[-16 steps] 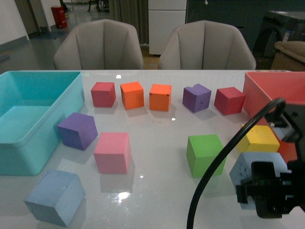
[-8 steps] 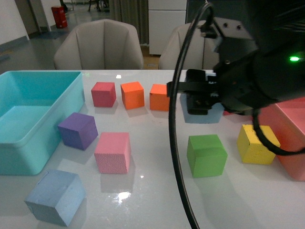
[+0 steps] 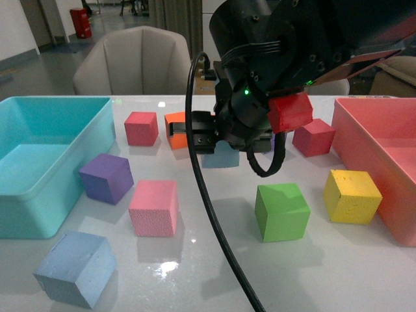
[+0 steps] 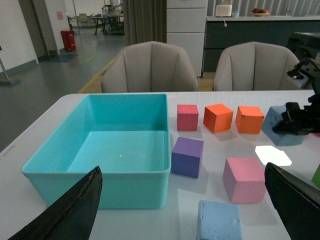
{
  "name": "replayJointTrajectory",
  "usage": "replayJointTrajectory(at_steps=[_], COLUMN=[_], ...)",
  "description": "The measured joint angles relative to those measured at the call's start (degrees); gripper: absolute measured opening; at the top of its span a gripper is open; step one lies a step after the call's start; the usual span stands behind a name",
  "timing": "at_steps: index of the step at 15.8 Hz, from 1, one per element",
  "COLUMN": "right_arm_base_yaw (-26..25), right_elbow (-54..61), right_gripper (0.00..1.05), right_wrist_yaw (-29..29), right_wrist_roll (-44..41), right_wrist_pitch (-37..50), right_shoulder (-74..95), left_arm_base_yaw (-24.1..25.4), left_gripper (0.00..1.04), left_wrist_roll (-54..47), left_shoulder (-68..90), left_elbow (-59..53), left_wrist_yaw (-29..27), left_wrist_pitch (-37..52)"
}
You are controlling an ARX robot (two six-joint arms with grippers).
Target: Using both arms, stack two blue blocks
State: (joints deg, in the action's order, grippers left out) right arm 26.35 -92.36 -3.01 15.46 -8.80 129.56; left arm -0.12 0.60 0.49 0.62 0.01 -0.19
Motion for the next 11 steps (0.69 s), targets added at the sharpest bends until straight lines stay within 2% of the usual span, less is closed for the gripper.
replayJointTrajectory(at_steps=[6, 11], right_arm_base_yaw=[0.6, 0.6], right_elbow=[-9.1, -13.4], right_gripper=[0.43, 0.43], right_wrist_yaw=[-0.7, -3.3], right_wrist_roll=[4.0, 4.6], right_wrist_pitch=[-8.8, -12.6], right_shoulder=[7.4, 10.9], left_arm_base_yaw=[0.0, 0.0], left_gripper=[0.98, 0.98], left_wrist_roll=[0.0, 0.0], left_shoulder=[0.0, 0.0], left_elbow=[0.0, 0.0], left_wrist_yaw=[0.0, 0.0], left_wrist_pitch=[0.0, 0.0])
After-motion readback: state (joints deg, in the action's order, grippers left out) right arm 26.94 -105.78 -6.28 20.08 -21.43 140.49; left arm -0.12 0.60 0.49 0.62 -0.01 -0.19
